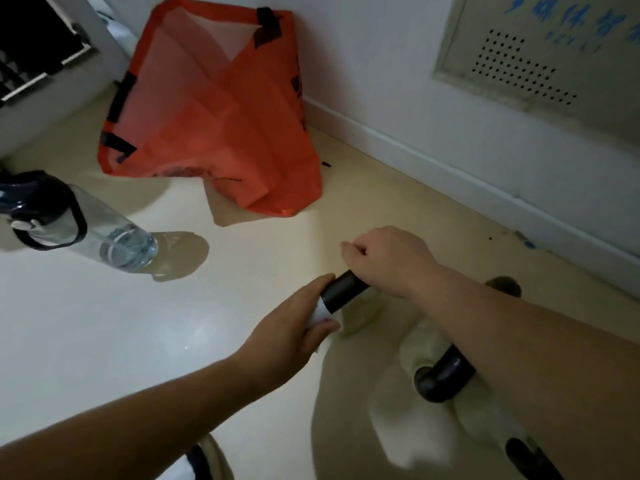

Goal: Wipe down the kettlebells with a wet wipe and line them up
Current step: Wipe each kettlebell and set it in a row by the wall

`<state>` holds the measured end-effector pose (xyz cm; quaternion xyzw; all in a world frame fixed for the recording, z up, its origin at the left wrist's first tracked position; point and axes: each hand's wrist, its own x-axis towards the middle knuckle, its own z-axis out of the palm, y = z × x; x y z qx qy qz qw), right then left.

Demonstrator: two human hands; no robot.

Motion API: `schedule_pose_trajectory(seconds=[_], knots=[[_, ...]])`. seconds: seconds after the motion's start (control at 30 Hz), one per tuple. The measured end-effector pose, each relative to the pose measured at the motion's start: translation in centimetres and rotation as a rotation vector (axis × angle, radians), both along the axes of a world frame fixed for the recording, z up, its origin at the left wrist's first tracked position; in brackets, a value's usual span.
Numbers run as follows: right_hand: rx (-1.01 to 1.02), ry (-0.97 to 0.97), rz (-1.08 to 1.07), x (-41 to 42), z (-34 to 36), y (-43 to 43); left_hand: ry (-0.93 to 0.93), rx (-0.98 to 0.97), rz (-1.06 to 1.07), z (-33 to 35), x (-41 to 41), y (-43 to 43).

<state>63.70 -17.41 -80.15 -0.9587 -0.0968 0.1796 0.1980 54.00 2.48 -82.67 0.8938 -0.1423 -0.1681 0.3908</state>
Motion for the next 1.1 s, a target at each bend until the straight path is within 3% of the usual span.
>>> schedule_pose_trajectory(seconds=[0.2,0.5,0.6,0.7,0.77,0.87,0.93,1.1], knots=[[0.039,-0.074,-0.056,-0.2,-0.5,0.2,-0.209,-0.057,0.172,-2.7,-0.5,-0.6],[0.049,-0.053,-0.069,-0.1,-0.7,0.1,-0.144,-0.119,0.33,-3.3,-1.8,-1.1],[0.025,-0.068,-0.08,0.0,-1.0,0.1,-0.045,-0.03,0.412,-1.4,-0.9,-2.4],[0.061,-0.046,-0.079,0.4,-1.0,0.2,-0.165,0.252,0.164,0.6,1.9,-4.6],[0.135,-0.02,-0.113,0.6,-0.9,0.0,-0.117,0.323,0.017,1.7,4.6,-6.1],[0.195,-0.018,-0.146,0.6,-0.9,-0.2,0.151,0.211,-0.129,2.6,7.9,-6.7],[0.182,-0.023,-0.13,0.5,-0.8,0.0,0.196,0.058,-0.111,2.4,7.8,-6.0],[0.16,-0.011,-0.149,0.6,-1.1,-0.1,-0.141,0.025,0.126,-1.6,1.0,-2.4]])
